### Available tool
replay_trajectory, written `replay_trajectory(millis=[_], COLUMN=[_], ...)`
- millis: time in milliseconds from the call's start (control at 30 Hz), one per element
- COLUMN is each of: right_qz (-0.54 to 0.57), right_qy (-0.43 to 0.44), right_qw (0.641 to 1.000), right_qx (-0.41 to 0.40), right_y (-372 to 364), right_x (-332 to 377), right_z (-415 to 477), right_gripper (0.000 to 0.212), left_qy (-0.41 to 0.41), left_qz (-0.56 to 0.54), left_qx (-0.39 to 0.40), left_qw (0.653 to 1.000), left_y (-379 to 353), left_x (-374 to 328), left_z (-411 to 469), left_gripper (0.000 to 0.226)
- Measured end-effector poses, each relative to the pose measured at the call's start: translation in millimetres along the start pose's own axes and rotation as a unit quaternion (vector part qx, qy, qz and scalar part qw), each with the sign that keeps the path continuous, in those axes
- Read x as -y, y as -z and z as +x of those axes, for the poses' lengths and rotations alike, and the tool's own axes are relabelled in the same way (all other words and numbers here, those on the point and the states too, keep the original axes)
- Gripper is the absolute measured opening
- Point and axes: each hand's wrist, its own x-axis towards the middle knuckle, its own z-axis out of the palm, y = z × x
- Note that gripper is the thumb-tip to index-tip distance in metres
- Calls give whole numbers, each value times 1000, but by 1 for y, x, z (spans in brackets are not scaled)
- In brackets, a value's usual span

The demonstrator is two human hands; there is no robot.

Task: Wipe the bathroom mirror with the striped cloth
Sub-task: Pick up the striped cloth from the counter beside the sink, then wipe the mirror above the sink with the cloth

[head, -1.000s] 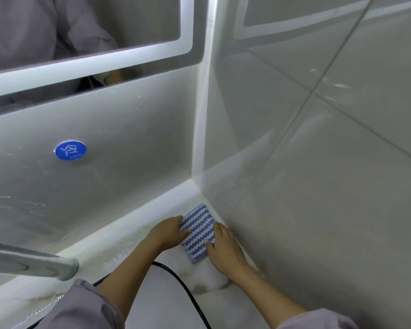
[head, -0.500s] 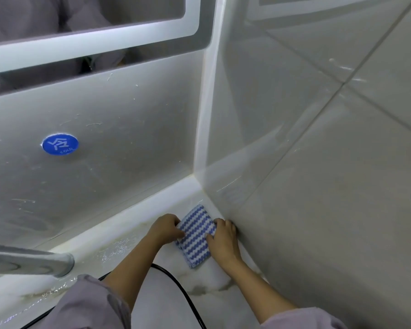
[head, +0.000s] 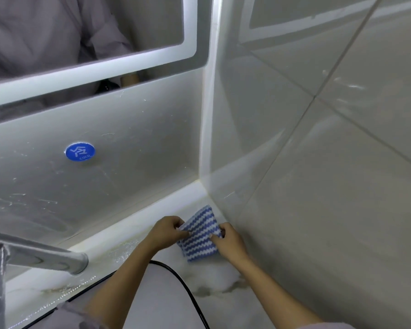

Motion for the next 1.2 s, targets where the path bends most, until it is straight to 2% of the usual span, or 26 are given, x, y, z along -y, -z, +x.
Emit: replay_trajectory(millis=[133,233,333,467,567,767,900,1000,1200], right_qz=[141,261,353,408,393,363,343,289,243], right_qy=[-13,-17,8,55,89,130,144,177,218], right_qw=[987,956,922,893,898,908,916,933,937], right_qx=[69,135,156,179,176,166,152,118,122], right_y=[17,29,37,50,58,60,50,40,17], right_x=[29,50,66,85,97,112,115,117,123], right_z=[-26,-48,-70,-99,-122,-159,-178,-191,-212], right_gripper=[17,23,30,34,33,33,34,27,21], left_qy=[-5,-27,-61,-102,-128,-161,-160,-149,-114], left_qz=[-114,-183,-272,-327,-336,-281,-116,8,59], left_qx=[-30,-50,-46,-62,-92,-201,-314,-396,-455], left_qw=[993,982,959,937,929,925,929,906,881], left_y=[11,26,41,54,60,69,71,69,58], left_x=[-17,-37,-59,-80,-89,-92,-77,-61,-25], left_z=[-30,-57,-85,-120,-142,-187,-224,-251,-303], left_gripper=[10,14,20,26,22,18,24,36,35])
